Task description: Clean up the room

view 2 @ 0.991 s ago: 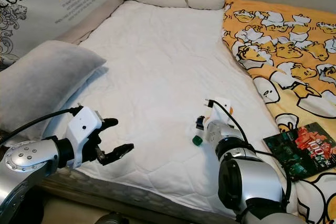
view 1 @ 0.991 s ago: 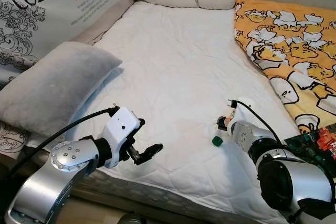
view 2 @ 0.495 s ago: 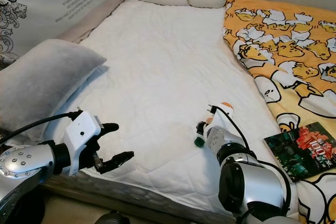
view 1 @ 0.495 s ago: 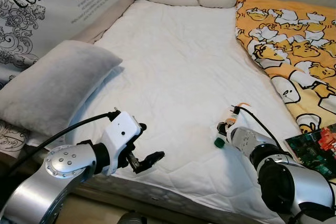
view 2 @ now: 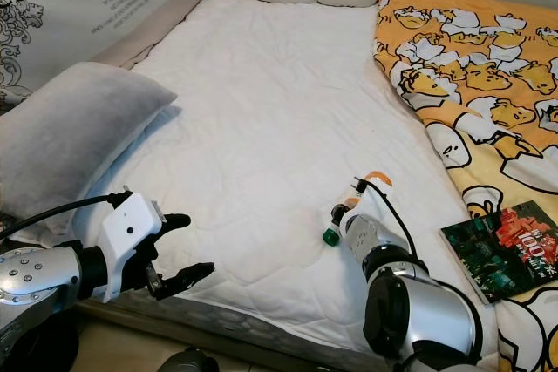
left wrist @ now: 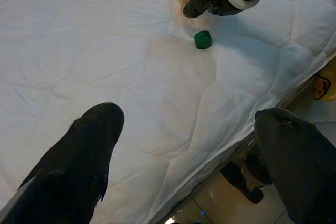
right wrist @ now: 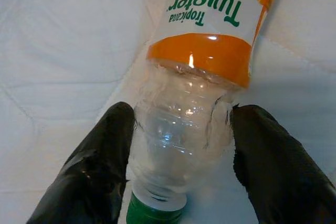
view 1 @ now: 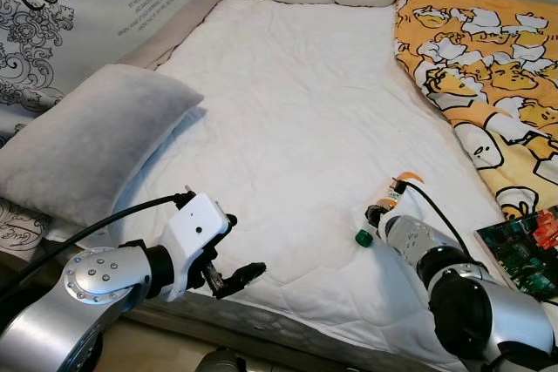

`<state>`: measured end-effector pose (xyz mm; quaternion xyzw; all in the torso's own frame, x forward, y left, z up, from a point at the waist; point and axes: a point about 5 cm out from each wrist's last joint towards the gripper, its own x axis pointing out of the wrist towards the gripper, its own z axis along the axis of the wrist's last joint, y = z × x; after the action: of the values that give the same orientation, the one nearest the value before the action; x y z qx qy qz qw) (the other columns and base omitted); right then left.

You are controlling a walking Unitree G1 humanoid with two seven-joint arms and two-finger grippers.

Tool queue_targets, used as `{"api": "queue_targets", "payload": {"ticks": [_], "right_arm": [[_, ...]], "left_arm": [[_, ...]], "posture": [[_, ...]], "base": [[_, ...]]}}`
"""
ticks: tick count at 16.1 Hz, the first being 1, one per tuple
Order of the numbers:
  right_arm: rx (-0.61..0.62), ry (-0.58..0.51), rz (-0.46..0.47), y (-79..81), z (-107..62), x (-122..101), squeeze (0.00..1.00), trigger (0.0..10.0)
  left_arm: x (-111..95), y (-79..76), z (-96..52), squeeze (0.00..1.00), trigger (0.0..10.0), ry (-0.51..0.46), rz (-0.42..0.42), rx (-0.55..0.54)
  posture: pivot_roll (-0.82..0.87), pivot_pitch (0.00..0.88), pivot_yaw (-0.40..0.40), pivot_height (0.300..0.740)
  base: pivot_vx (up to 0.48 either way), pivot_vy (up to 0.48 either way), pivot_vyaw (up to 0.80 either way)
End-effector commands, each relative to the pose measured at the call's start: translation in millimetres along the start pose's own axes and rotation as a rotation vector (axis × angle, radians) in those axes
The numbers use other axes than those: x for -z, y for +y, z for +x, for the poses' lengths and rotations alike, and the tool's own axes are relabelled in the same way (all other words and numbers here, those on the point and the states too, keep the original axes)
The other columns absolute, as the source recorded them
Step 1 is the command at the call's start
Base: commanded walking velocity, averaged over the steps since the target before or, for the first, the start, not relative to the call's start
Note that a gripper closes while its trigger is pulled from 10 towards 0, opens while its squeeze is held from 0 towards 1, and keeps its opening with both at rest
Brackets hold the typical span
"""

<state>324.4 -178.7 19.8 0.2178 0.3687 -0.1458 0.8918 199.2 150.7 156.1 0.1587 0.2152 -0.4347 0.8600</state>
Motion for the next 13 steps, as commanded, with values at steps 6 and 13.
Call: {"api": "queue_targets", "payload": {"ticks": [6,13], "right_arm": [[-0.101,-0.025,0.16,-6.4,0.6,2,0.0,0.0],[-0.183,-0.061,0.154,-0.9,-0.7,-5,0.0,0.0]], "left_arm": [[-4,9.6,6.5,0.0,10.0,-0.071,-0.066,-0.056],[-6,19.6,24.4,0.0,10.0,-0.112,-0.096,-0.091]], "posture": [[0.25,0.0,0.022,0.74],[0.18,0.0,0.028,0.74]], "base": [[0.0,0.0,0.0],[0.0,0.0,0.0]]}}
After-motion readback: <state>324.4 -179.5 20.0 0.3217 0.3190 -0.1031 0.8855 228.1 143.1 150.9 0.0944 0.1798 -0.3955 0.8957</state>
